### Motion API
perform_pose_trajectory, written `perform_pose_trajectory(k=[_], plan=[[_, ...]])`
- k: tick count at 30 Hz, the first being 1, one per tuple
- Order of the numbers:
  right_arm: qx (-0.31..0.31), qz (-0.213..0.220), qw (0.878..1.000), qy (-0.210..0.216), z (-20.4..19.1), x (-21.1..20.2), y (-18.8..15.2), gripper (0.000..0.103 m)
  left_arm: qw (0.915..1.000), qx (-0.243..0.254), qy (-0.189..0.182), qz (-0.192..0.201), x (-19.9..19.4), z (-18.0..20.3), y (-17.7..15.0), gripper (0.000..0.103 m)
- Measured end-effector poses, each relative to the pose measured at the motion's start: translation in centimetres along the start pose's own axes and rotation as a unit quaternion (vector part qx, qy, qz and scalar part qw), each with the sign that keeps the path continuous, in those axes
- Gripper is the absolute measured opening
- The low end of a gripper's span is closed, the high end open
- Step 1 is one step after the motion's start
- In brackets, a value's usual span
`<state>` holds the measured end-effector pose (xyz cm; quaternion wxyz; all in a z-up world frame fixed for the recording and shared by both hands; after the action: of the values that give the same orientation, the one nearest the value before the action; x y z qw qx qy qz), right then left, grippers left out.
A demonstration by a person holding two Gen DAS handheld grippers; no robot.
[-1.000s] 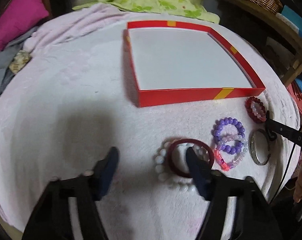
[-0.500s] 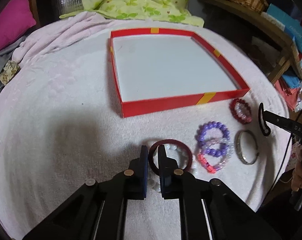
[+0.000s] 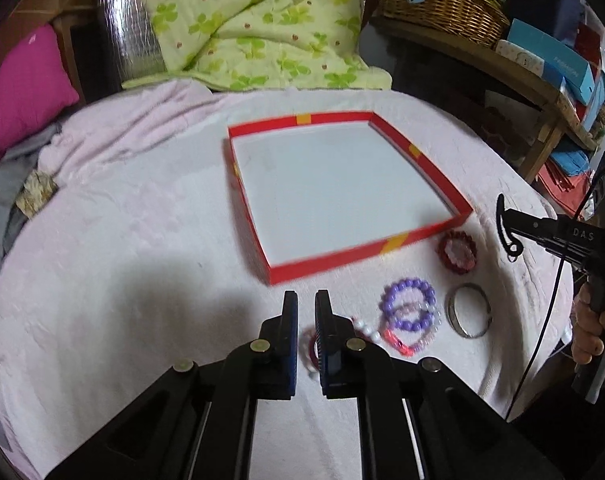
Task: Organize jewelry
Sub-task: 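Carry the maroon bangle into the tray with the left tool while the right tool drops the hair tie there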
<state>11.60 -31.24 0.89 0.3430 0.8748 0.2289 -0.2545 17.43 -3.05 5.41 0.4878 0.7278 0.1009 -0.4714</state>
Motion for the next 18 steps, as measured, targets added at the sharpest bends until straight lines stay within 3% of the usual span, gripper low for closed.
perform_pose_trajectory(k=[3, 6, 10, 15, 18], plan=[[0.005, 0.006, 1.0, 0.012, -1.2, 0.7, 0.4, 0.009, 1.0, 0.0, -0.004, -0.003, 0.1, -0.3, 0.3, 0.01], [0.017, 0.01, 0.999, 0.029, -2.1, 1.4, 1.0, 0.009, 0.9993, -0.012, -0.01, -0.033, 1.6, -0.4, -0.8, 0.029], [0.015, 0.0, 1.0, 0.026, -2.8, 2.3, 0.6, 0.009, 0.9968, -0.022, -0.023, -0.073, 4.4, -0.1, -2.6, 0.029], [-0.006, -0.003, 1.0, 0.014, -3.2, 2.5, 0.1, 0.009, 0.9962, -0.011, -0.028, -0.082, 6.0, 0.6, -2.9, 0.028], [-0.006, 0.0, 1.0, 0.011, -3.0, 2.4, 0.2, 0.009, 0.9958, 0.0, -0.036, -0.084, 6.6, 1.0, -2.9, 0.014]])
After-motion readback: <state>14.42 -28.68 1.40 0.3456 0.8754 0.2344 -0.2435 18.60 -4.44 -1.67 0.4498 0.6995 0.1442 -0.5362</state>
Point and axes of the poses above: each gripper's, at about its wrist camera, not at the fingertips, and x roughly the way its jaws point, z to its right, y to its top, the point moved 1 cm from there along x, roughly the way its jaws point, and after that the axes turned 9 degrees about x, right-handed, at the moved point
